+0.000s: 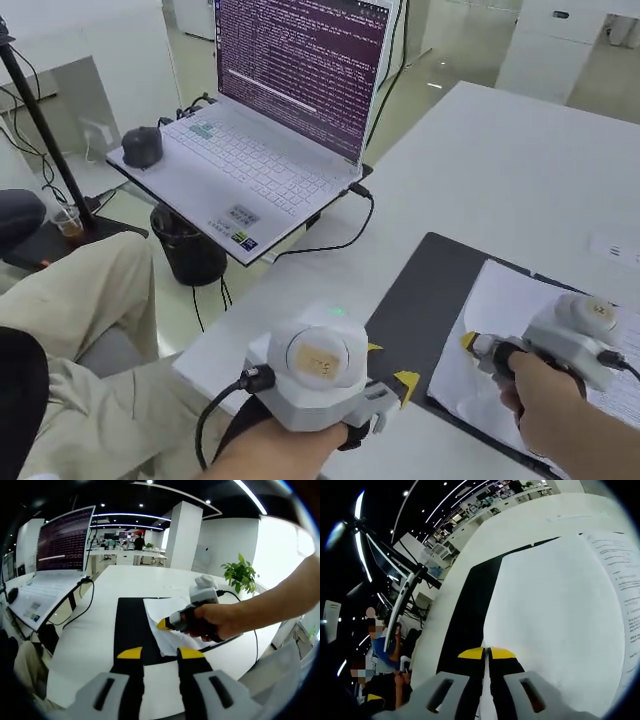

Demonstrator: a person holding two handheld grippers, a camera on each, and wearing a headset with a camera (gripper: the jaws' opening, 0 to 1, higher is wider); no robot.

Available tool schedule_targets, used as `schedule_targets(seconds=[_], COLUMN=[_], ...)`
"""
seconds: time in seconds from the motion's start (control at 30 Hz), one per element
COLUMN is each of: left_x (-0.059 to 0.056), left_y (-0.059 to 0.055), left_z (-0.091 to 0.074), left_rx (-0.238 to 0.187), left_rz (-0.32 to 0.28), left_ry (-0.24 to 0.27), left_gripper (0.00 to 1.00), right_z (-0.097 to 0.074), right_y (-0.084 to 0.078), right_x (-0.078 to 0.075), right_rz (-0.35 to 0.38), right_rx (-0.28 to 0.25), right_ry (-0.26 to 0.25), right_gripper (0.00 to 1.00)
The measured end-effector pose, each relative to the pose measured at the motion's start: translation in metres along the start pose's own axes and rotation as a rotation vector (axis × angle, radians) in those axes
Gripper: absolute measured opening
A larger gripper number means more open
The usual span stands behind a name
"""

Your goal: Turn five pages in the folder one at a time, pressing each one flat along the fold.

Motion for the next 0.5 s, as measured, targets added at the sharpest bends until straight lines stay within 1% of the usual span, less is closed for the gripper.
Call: schedule_targets(seconds=[0.1, 0.23, 0.27, 0.3, 0.37, 0.4, 0.43, 0.5], left_x=[-0.001, -0.002, -0.002, -0.002, -0.004, -0.007, -0.008, -0.014], left_y=[-0.001, -0.003, -0.003, -0.002, -0.001, -0.001, 0.0, 0.001], left_z=[0.001, 0.003, 0.004, 0.005, 0.008, 0.011, 0.012, 0.018], left_rx=[0.008, 0.018, 0.02, 0.02, 0.023, 0.026, 0.026, 0.033], left_rz=[0.004, 0.013, 0.015, 0.016, 0.021, 0.029, 0.034, 0.044], left_ry=[-0.001, -0.005, -0.006, -0.007, -0.012, -0.016, -0.019, -0.03], left_gripper=[0.25, 0.25, 0.25, 0.25, 0.25, 0.25, 0.25, 0.25], right_z=[0.002, 0.001, 0.0, 0.0, -0.004, -0.006, -0.008, -0.016], right_y=[-0.002, -0.004, -0.007, -0.007, -0.007, -0.007, -0.006, -0.004], right_x=[0.002, 0.005, 0.007, 0.007, 0.01, 0.012, 0.012, 0.011], right_rz=[0.017, 0.008, 0.02, 0.018, 0.021, 0.021, 0.018, -0.03], right_rx=[0.001, -0.002, 0.013, 0.013, 0.001, -0.003, -0.002, -0.001], right_ry=[0.025, 0.051, 0.074, 0.079, 0.106, 0.133, 0.141, 0.141], right_gripper=[0.06, 0.08, 0.08, 0.08, 0.09, 0.1, 0.1, 0.1])
Point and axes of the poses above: the centre of the closed fingertips' face, and the gripper's own axes: z roughly forward along the fingers, x roughly to its left, y roughly out of its top, the point moved 4 cm from there along -z, roughly backward along the fingers, and after that the axes turned 10 degrees about y, right-handed, at the moved point
